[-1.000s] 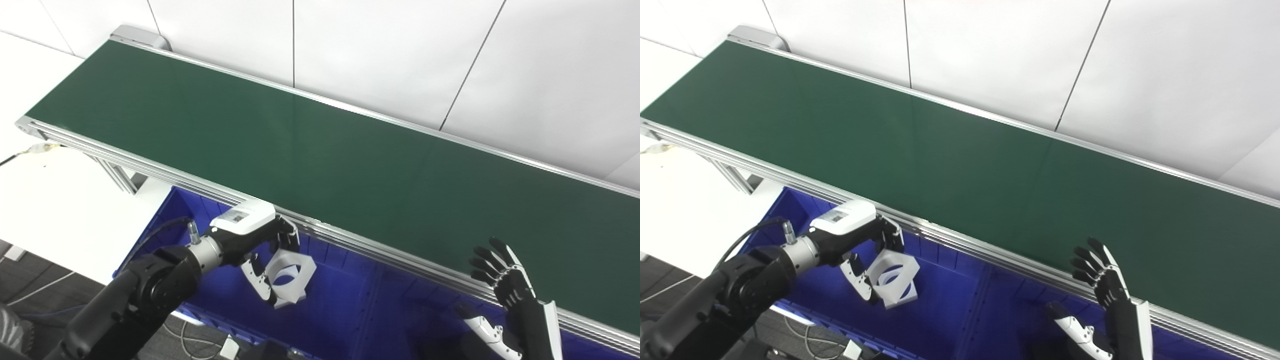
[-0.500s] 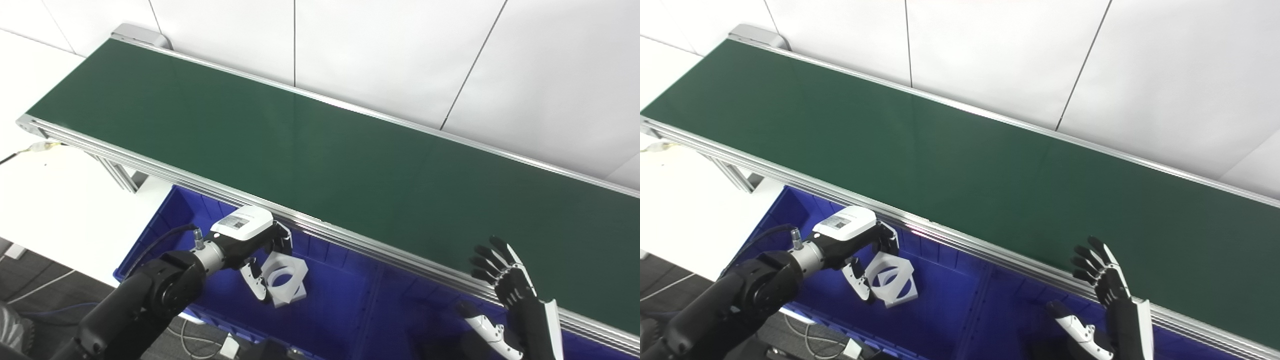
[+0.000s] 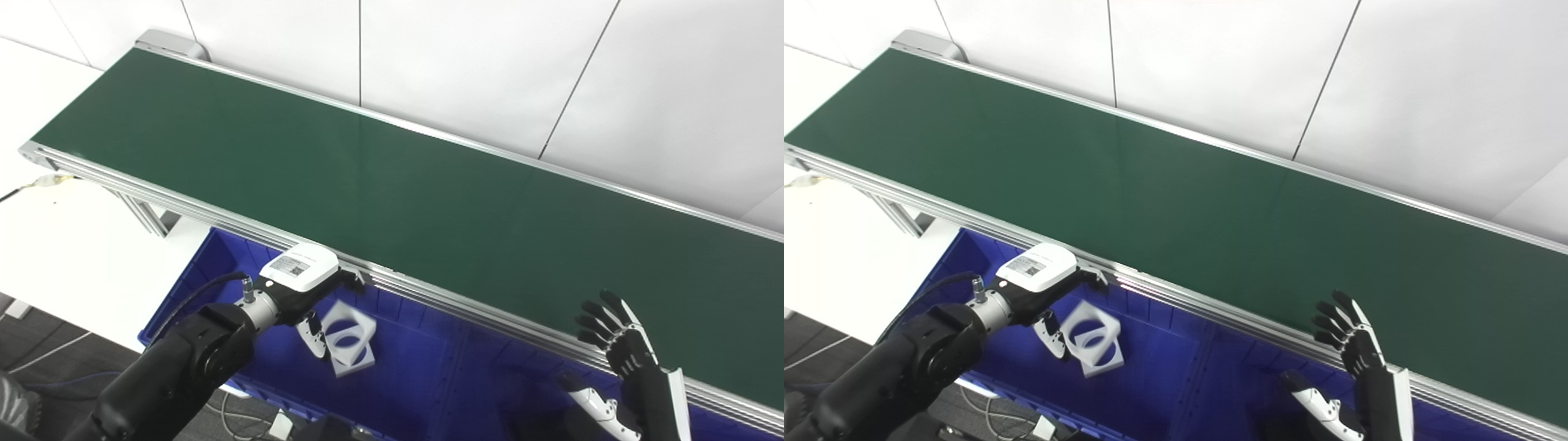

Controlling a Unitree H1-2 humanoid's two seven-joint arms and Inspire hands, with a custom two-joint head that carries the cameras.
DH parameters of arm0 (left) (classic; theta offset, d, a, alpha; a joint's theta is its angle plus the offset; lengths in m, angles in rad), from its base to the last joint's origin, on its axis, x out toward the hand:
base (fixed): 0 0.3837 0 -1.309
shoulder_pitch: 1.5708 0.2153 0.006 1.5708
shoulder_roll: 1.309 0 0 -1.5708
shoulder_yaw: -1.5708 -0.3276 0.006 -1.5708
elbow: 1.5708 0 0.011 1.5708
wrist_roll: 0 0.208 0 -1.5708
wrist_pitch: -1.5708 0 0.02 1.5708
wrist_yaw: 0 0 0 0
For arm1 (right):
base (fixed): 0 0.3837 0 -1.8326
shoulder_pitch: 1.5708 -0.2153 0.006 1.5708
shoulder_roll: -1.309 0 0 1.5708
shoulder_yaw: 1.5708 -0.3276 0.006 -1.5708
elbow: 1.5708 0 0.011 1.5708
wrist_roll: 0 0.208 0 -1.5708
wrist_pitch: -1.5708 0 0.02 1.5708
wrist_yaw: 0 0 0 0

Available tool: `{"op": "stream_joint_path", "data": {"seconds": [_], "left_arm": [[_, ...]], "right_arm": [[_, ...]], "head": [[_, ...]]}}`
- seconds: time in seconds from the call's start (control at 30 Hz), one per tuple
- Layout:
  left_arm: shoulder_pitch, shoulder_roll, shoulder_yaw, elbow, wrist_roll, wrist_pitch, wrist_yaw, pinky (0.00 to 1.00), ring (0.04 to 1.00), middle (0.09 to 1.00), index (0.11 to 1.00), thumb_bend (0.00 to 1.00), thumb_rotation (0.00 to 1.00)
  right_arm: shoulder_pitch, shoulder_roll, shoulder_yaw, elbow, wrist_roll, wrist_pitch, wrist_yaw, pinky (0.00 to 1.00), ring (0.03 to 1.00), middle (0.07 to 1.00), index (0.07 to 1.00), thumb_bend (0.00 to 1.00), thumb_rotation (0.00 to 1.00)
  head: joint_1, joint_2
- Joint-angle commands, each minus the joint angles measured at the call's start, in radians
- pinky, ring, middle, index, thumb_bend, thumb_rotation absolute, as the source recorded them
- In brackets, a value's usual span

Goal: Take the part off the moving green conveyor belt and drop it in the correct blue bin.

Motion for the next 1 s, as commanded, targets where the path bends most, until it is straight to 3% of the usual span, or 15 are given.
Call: {"op": "stream_joint_path", "data": {"seconds": [0.0,0.23,0.4,0.57,0.63,0.7,0.83,0.87,0.97], "left_arm": [[-0.005,0.005,0.002,-0.033,0.036,0.019,-0.003,0.79,0.960,0.986,0.970,0.97,0.00],[0.000,0.007,0.005,-0.090,0.077,0.031,-0.057,0.83,0.978,1.000,1.000,1.00,0.00],[-0.002,0.015,0.019,-0.194,0.071,0.064,-0.171,0.78,0.949,0.963,0.965,0.97,0.00],[-0.011,-0.007,0.069,-0.334,-0.064,0.138,-0.288,0.70,0.830,0.892,0.892,0.82,0.00],[-0.023,-0.019,0.095,-0.401,-0.134,0.189,-0.328,0.66,0.763,0.822,0.842,0.73,0.06],[-0.036,-0.026,0.121,-0.460,-0.220,0.220,-0.345,0.63,0.737,0.786,0.806,0.70,0.10],[-0.051,-0.040,0.167,-0.520,-0.404,0.230,-0.325,0.59,0.718,0.752,0.772,0.72,0.27],[-0.053,-0.051,0.177,-0.521,-0.460,0.224,-0.310,0.59,0.719,0.756,0.771,0.74,0.36],[-0.049,-0.080,0.197,-0.495,-0.599,0.195,-0.263,0.60,0.723,0.762,0.774,0.77,0.42]], "right_arm": [[-0.001,0.004,-0.001,-0.029,0.012,-0.011,0.002,0.71,0.777,0.821,0.895,0.78,0.47],[0.002,0.005,0.001,-0.025,0.016,-0.017,0.004,0.71,0.778,0.824,0.897,0.78,0.47],[0.002,0.008,0.002,-0.022,0.005,-0.022,-0.001,0.70,0.771,0.819,0.895,0.78,0.47],[0.002,0.009,0.005,-0.012,0.009,-0.033,0.001,0.70,0.772,0.819,0.896,0.77,0.47],[0.002,0.011,0.007,-0.007,0.005,-0.039,-0.001,0.70,0.774,0.820,0.896,0.77,0.46],[0.003,0.013,0.009,-0.006,0.001,-0.036,-0.002,0.70,0.775,0.820,0.897,0.77,0.47],[0.003,0.021,0.013,0.001,-0.011,-0.039,-0.007,0.70,0.775,0.821,0.896,0.77,0.47],[0.004,0.023,0.014,0.002,-0.011,-0.039,-0.007,0.70,0.774,0.821,0.896,0.77,0.47],[0.004,0.031,0.020,0.012,-0.016,-0.045,-0.010,0.70,0.774,0.822,0.896,0.77,0.47]], "head": [[-0.004,-0.001],[-0.012,-0.007],[-0.026,-0.012],[-0.051,-0.025],[-0.061,-0.030],[-0.070,-0.034],[-0.106,-0.047],[-0.106,-0.047],[-0.138,-0.060]]}}
